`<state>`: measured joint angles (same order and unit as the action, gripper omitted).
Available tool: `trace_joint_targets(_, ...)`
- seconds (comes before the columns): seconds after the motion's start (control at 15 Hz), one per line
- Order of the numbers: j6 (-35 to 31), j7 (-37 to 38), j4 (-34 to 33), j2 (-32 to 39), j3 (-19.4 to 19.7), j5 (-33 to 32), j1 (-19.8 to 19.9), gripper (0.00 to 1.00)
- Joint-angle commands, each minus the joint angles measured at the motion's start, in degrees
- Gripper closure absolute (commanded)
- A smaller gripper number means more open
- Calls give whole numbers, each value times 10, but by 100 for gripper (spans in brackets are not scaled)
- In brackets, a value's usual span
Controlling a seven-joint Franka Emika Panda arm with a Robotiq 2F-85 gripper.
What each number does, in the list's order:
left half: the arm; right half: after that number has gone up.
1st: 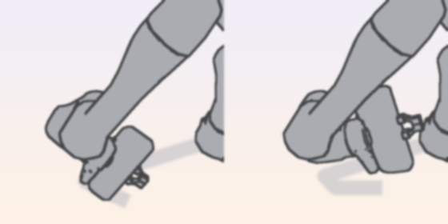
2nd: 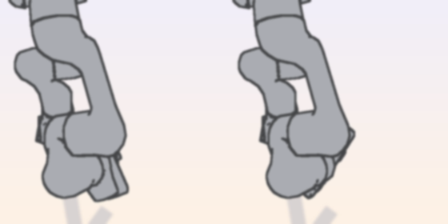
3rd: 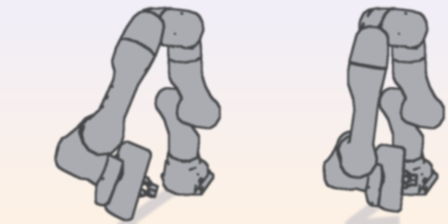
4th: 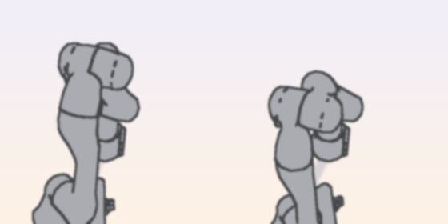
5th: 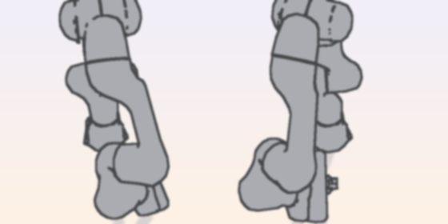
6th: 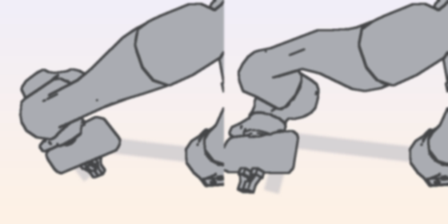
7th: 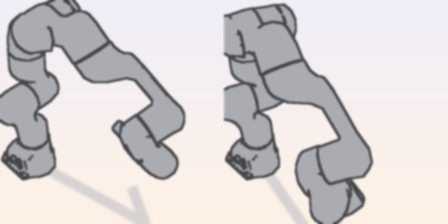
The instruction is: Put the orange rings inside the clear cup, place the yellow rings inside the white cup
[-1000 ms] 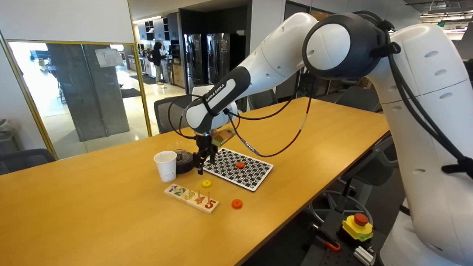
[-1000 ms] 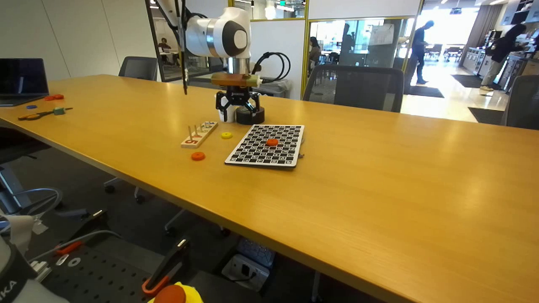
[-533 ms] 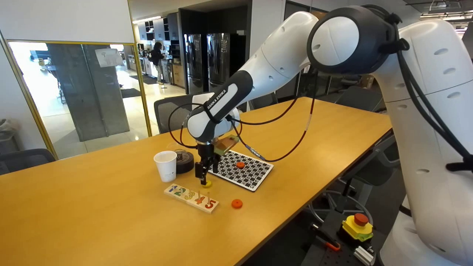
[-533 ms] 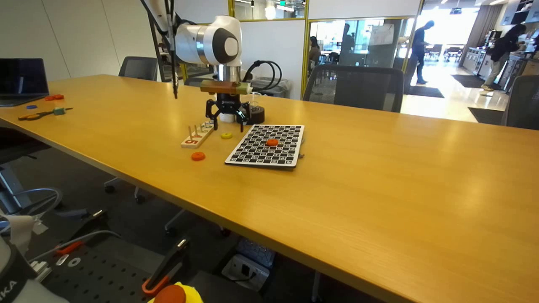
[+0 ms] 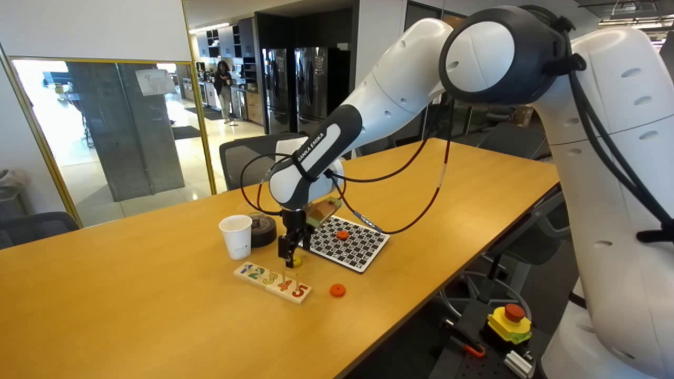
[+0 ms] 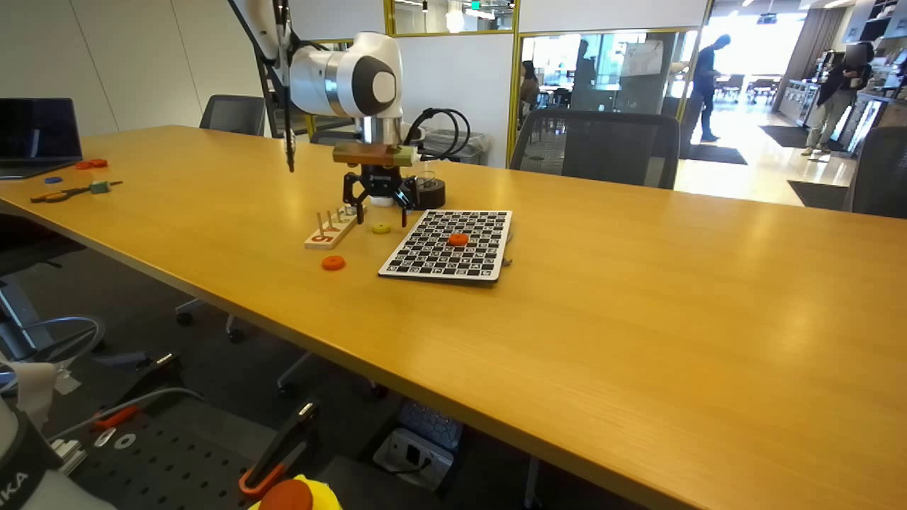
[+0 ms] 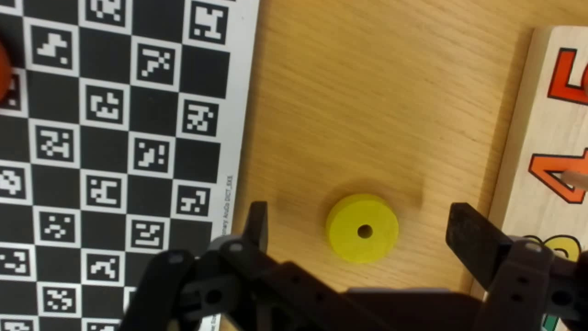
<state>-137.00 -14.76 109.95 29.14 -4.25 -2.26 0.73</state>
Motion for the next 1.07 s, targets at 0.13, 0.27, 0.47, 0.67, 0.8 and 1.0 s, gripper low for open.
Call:
trace_joint_targets(0.13,-32,5,20,-13,0,-4,-5,0)
trace_joint_targets(0.27,-37,4,21,-13,0,-3,-4,0)
trace_joint_targets(0.47,-40,3,22,-12,0,-4,-5,9)
trace_joint_targets(0.67,-44,3,24,-12,-1,-4,-5,42)
trace_joint_targets(0.8,-45,3,24,-11,-1,-4,-5,58)
trace_joint_targets(1.0,-44,3,22,-10,-2,-3,-5,80)
